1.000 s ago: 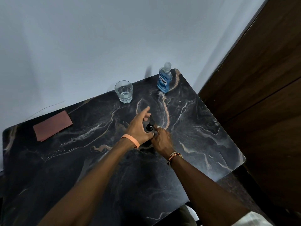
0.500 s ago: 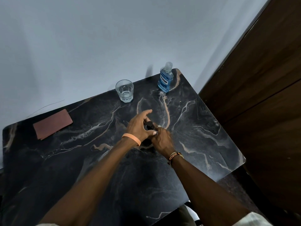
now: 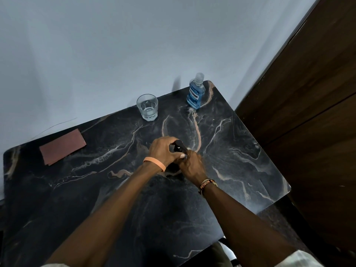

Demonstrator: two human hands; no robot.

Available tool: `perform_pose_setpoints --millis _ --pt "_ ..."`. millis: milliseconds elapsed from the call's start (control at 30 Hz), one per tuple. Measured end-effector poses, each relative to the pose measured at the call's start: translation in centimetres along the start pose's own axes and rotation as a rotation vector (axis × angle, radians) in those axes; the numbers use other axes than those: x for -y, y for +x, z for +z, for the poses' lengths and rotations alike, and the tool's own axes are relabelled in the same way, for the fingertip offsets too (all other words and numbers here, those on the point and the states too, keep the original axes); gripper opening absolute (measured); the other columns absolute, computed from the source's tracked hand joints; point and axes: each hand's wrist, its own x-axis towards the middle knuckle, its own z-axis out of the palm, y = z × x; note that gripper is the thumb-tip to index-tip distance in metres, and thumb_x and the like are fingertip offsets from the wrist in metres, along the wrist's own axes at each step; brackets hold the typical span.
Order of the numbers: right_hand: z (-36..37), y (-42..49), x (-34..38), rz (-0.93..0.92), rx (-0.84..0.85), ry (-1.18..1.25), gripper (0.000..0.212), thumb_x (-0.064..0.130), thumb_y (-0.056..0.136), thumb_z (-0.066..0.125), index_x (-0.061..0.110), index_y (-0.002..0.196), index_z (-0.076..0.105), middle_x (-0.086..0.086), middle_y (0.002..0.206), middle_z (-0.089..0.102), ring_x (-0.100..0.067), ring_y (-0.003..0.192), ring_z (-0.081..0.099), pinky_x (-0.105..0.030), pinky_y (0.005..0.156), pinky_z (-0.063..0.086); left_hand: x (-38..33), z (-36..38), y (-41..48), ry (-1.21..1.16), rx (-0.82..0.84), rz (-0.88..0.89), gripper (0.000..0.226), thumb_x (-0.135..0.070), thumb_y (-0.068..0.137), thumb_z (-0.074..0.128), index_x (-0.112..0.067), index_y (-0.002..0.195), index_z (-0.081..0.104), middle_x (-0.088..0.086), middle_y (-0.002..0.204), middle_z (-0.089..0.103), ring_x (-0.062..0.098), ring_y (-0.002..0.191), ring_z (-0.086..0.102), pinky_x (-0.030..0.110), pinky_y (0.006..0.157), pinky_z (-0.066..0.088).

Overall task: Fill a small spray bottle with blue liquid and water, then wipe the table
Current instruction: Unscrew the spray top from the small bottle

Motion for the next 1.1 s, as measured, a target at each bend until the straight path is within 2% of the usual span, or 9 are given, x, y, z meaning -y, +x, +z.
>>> perform_pose_setpoints --millis 300,367,433,500,567,667,733,900,1100 --pt "0.1 0.3 0.2 -0.001 0.006 -0.043 0.028 0.039 0.089 0.066 0.017 0.106 0.062 -0.004 0.091 0.069 -0.023 0.081 0.067 -0.047 0.073 0.058 -1.9 -2.0 -1.3 -0.095 -0.187 0.099 0.04 -0.039 0.061 0.088 -0.026 0.096 0.073 -0.014 0.096 0.068 0.007 0.094 0.059 0.024 0.082 0.047" --pt "0.2 0.6 0.0 -0.004 0.034 -0.082 0.055 0.043 0.085 0.071 0.014 0.129 0.053 -0.011 0.101 0.068 -0.029 0.092 0.067 -0.047 0.08 0.056 -2.2 -2.8 -1.7 -0.149 -0.217 0.108 0.038 -0.04 0.061 0.088 -0.027 0.094 0.074 -0.013 0.096 0.07 0.008 0.092 0.059 0.027 0.079 0.05" --pt "0.0 0.6 -0.1 0.015 0.084 -0.105 0.096 0.046 0.079 0.077 0.016 0.154 0.024 -0.018 0.117 0.064 -0.034 0.108 0.062 -0.047 0.091 0.053 -2.4 -3.7 -2.1 -0.236 -0.253 0.104 0.036 -0.041 0.062 0.088 -0.028 0.092 0.074 -0.01 0.094 0.072 0.01 0.089 0.063 0.032 0.075 0.054" --pt "-0.3 0.0 0.1 -0.001 0.016 -0.104 0.109 0.049 0.078 0.077 0.02 0.158 0.008 -0.017 0.141 0.05 -0.033 0.129 0.048 -0.045 0.107 0.043 -2.4 -4.8 -2.7 -0.366 -0.295 0.075 0.038 -0.039 0.062 0.088 -0.025 0.095 0.074 -0.008 0.092 0.074 0.013 0.085 0.068 0.034 0.073 0.058" --pt "-0.4 -1.3 0.7 -0.122 -0.18 -0.11 0.093 0.048 0.083 0.072 0.021 0.156 0.02 -0.009 0.151 0.036 -0.025 0.137 0.035 -0.037 0.113 0.032 -2.2 -6.0 -3.4 -0.498 -0.354 0.051 0.041 -0.034 0.063 0.089 -0.021 0.099 0.073 -0.005 0.093 0.075 0.014 0.084 0.071 0.03 0.073 0.059" --pt "0.3 -3.7 2.6 -0.388 -0.348 -0.036 0.051 0.037 0.093 0.064 0.024 0.139 0.046 -0.001 0.128 0.049 -0.014 0.111 0.051 -0.03 0.091 0.05 -1.0 -7.7 -4.9 -0.586 -0.477 0.07 0.036 -0.022 0.067 0.088 -0.024 0.098 0.072 -0.004 0.097 0.075 0.016 0.089 0.072 0.023 0.077 0.057" --pt "1.5 -5.0 4.2 -0.477 -0.219 0.063 0.036 0.031 0.097 0.059 0.027 0.132 0.052 0.006 0.117 0.052 -0.007 0.097 0.054 -0.028 0.078 0.053 0.6 -7.8 -6.2 -0.563 -0.552 0.029 0.035 -0.018 0.067 0.088 -0.024 0.097 0.071 -0.003 0.098 0.074 0.016 0.09 0.071 0.023 0.077 0.056" --pt "6.3 -6.3 6.4 -0.353 0.131 0.219 0.032 0.017 0.095 0.053 0.02 0.126 0.057 0.001 0.115 0.067 -0.012 0.104 0.062 -0.033 0.089 0.051 5.2 -3.4 -10.3 -0.554 -0.722 -0.34 0.032 -0.012 0.068 0.086 -0.026 0.09 0.068 -0.003 0.095 0.072 0.016 0.088 0.069 0.035 0.081 0.058" --pt "9.1 -6.2 4.2 -0.132 0.348 0.117 0.051 0.004 0.094 0.045 0.013 0.144 0.048 -0.011 0.133 0.06 -0.022 0.123 0.055 -0.036 0.106 0.044 9.2 0.9 -12.6 -0.425 -0.583 -0.534 0.032 -0.006 0.072 0.08 -0.025 0.093 0.067 -0.001 0.097 0.071 0.014 0.092 0.067 0.04 0.089 0.055"
